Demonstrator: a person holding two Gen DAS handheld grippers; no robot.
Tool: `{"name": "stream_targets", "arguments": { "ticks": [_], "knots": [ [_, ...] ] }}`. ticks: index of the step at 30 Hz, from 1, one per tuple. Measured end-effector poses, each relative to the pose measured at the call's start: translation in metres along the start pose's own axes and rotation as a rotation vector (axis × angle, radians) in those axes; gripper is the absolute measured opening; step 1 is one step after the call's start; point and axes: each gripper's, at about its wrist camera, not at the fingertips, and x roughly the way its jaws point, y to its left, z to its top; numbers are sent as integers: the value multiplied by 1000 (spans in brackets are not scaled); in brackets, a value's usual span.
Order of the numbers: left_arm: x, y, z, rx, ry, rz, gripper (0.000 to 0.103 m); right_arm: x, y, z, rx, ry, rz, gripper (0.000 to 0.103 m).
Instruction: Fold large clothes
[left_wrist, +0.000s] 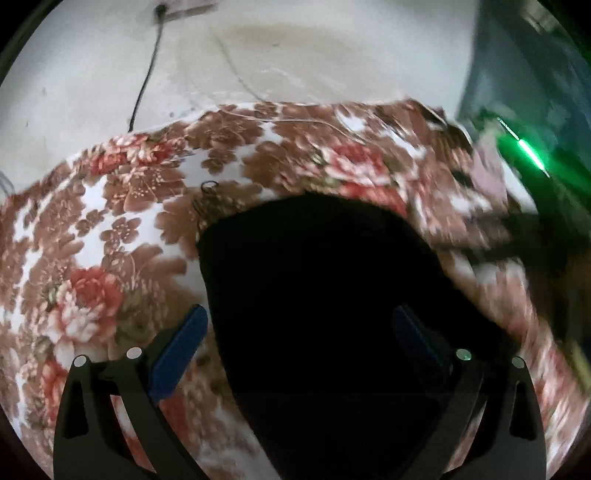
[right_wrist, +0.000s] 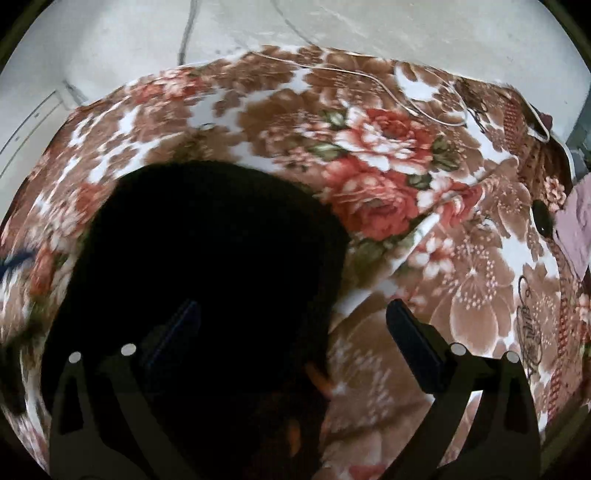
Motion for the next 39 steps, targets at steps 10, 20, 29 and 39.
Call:
{"name": "stream_targets", "arguments": {
  "ticks": [10,20,29,39],
  "knots": [
    [117,57,8,-233,223,-35,99,41,15,-78,-27,149,-24,98],
    [81,43,10,-162,150,39,97,24,-11,-95,73,178,21,98],
    [-22,35,-19,-234,96,-17,98,-29,-12,-89,19,161,-19,98],
    [-28,52,-66,-376,221,-141,98,-32,-61,-66,199,191,140,98]
  ]
}}
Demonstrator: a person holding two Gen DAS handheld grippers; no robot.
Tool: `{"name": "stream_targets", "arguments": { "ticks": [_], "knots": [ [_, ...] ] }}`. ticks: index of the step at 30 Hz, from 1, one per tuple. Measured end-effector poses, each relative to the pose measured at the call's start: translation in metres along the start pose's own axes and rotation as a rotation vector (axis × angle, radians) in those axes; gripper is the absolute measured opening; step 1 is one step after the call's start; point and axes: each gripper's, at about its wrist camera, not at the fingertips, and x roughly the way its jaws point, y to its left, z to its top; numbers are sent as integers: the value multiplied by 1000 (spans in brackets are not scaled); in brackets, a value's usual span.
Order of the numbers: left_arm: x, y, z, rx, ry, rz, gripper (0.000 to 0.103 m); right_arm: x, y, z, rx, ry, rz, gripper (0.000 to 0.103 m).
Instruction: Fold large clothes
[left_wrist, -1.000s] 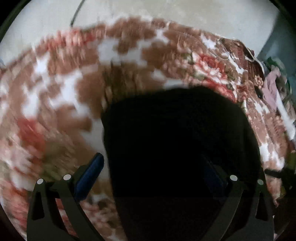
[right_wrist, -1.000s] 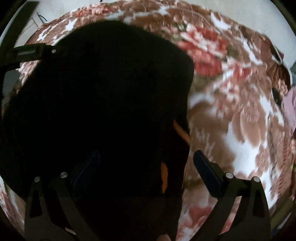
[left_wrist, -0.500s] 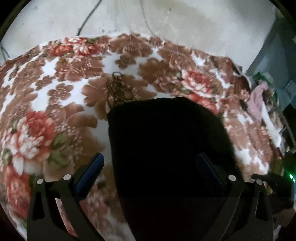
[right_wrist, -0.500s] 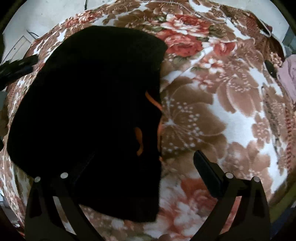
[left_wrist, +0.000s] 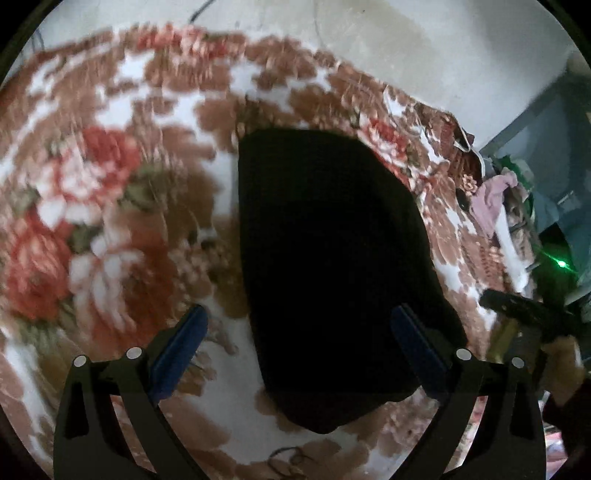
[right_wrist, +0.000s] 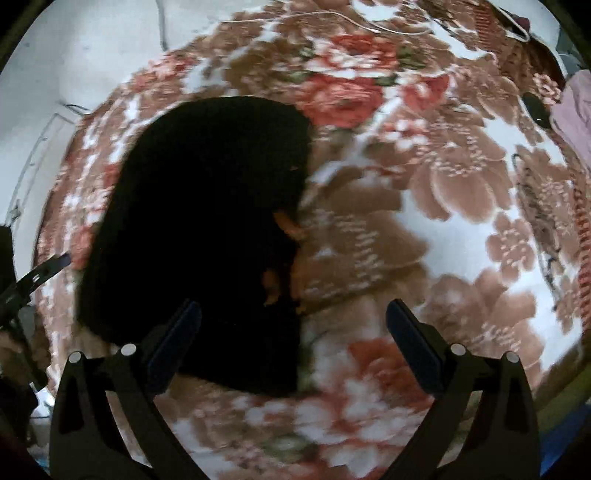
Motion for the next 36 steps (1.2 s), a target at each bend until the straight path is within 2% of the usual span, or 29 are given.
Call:
{"name": "stream_targets", "arguments": {
  "ticks": [2,4,6,7,9,10,12,13,18,23,24,25,27,29,32,34,35,36],
  "knots": [
    [10,7,1,-33,32,-22,98,10,-8,10,23,17,36,98],
    [22,17,3,-80,59,-51,98,25,-12,19,57,54,110,98],
    [37,26,3,-130,107,-93,98,47,-6,30,54,114,169,98],
    [43,29,3,-147,127,-116,98,60,0,33,36,145,169,98],
    [54,30,1,-178,159,-234,98,79,5,35,39,195,179,98],
    [58,29,1,-175,168,-247,98,90,4,36,86,225,212,98],
    [70,25,1,-127,194,-211,99,101,3,37,161,247,290,98],
    [75,25,1,-122,196,-223,99,108,4,39,183,258,322,98],
    [95,32,7,-137,201,-299,99,132,5,44,176,287,339,99],
    [118,36,4,-207,237,-382,99,131,6,44,129,301,363,99],
    [121,33,3,-213,257,-389,99,127,11,43,102,315,390,87],
    [122,27,4,-212,284,-387,99,123,17,42,82,337,443,86],
    [119,6,9,-134,310,-356,99,113,26,41,43,339,471,83],
    [112,-8,10,-85,312,-363,99,111,24,42,72,345,517,83],
    [123,-2,7,-111,305,-346,99,126,20,41,85,365,532,81],
    [139,16,1,-187,307,-404,99,143,17,36,107,378,561,79],
    [147,24,-3,-230,310,-454,99,146,15,35,118,378,572,75],
    [146,25,-3,-231,306,-460,98,146,12,35,128,384,579,58]
  ]
}}
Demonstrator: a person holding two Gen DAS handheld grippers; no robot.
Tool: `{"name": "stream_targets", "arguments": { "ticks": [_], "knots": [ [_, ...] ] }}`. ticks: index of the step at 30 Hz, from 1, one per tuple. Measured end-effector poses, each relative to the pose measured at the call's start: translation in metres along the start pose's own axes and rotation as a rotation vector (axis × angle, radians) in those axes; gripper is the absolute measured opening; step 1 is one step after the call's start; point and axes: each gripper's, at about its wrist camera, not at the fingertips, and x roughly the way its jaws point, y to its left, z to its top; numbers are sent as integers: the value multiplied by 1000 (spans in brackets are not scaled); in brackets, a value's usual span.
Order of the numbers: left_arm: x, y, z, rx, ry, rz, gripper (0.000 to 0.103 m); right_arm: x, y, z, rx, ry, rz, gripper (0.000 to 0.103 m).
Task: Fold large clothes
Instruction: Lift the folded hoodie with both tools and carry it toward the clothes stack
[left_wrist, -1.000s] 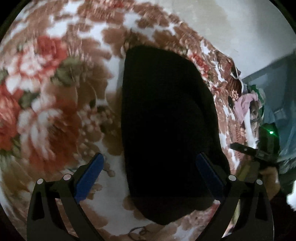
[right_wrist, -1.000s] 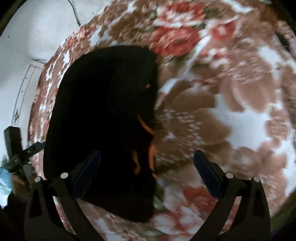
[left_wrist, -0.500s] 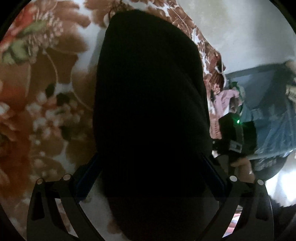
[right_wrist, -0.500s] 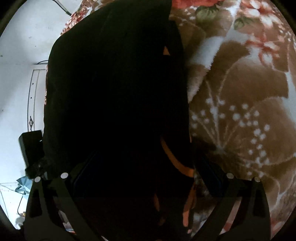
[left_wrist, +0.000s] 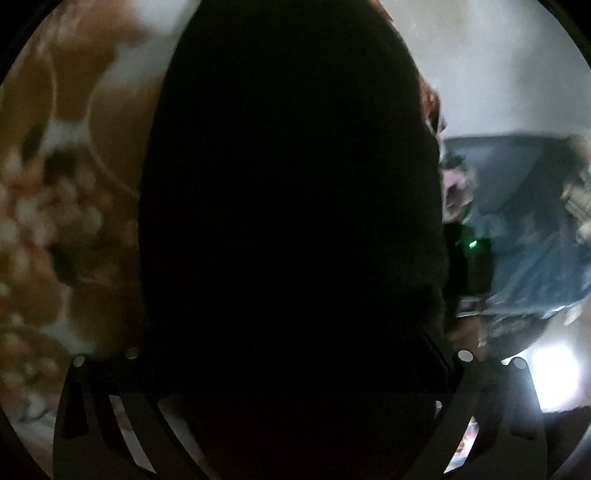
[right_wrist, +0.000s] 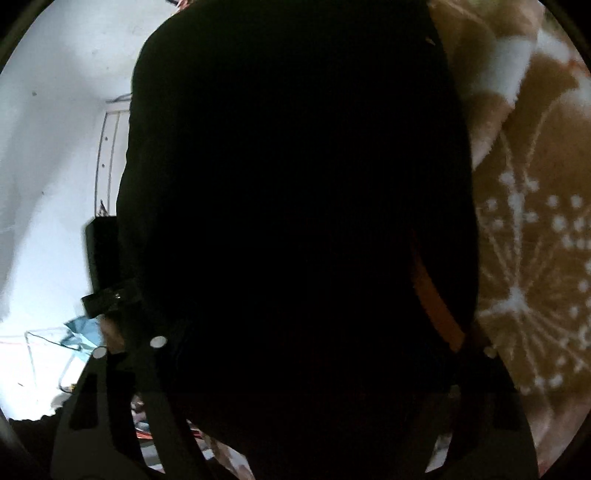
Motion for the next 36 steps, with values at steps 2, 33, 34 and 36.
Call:
{"name": "stream_targets", "arguments": {
  "ticks": [2,33,34,36],
  "knots": [
    [0,-11,-3,7,17,3,85,-12,4,-2,-2,0,13,33],
    [-10,-247,-88,465,172,-37,67,-170,73,-192,-59,-389,-14,27],
    [4,-268,-95,501,200,-51,67,-189,64,-211,-40,-426,-15,27],
    [20,-291,-102,548,244,-76,67,-219,49,-241,-4,-489,-14,27]
  ]
}}
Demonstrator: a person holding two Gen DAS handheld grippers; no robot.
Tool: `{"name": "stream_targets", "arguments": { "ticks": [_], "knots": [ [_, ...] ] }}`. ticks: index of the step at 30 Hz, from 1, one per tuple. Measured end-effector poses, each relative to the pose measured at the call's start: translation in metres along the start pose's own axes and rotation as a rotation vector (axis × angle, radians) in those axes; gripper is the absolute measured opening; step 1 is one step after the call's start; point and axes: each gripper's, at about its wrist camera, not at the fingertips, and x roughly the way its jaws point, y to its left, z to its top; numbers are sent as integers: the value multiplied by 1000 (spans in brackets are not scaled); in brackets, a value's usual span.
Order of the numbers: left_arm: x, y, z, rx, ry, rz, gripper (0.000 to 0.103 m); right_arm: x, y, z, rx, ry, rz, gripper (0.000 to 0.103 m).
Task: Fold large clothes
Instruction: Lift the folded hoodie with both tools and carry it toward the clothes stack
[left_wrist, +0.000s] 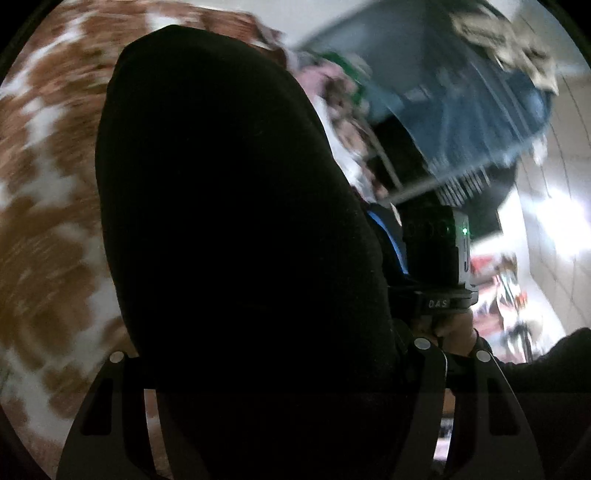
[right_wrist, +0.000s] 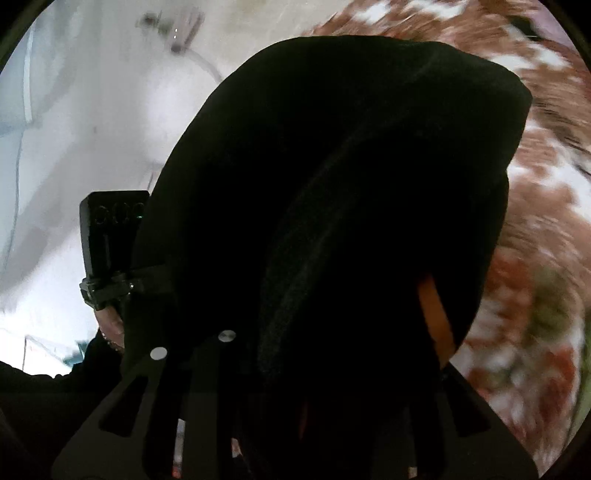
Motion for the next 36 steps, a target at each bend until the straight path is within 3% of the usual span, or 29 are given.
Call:
{"name": "stream_targets", "arguments": {
  "ticks": [7,8,12,15,19,23,25,27,30,33,36],
  "knots": [
    [127,-117,48,231,191,-135,67,-141,-48,-62,126,-215,-161,27],
    [140,-127,52,253,210,-155,67,-146,-35,-83,144,-239,-177,27],
    [212,-187,65,366,306,-261,67,-219,-56,-136,209,-345,-261,27],
    [266,-239,76,467,381,-330,67,-272,-86,-148,254,-428,-317,27],
    [326,-289,87,564,465,-405,68,-321,-109,-177,318,-548,-383,27],
    [403,-317,106,562,563,-481,68,-342,-143,-201,403,-644,-421,27],
    [438,-309,103,556,610,-504,68,-337,-160,-210,439,-659,-433,27],
    [465,-291,95,552,649,-505,68,-338,-204,-236,501,-654,-390,27],
    [496,-244,81,508,714,-440,72,-310,-242,-248,536,-613,-342,28],
    [502,-208,78,450,694,-434,78,-292,-258,-253,512,-602,-317,30],
    [497,-197,80,470,664,-394,85,-294,-271,-250,442,-575,-355,39]
  ]
}}
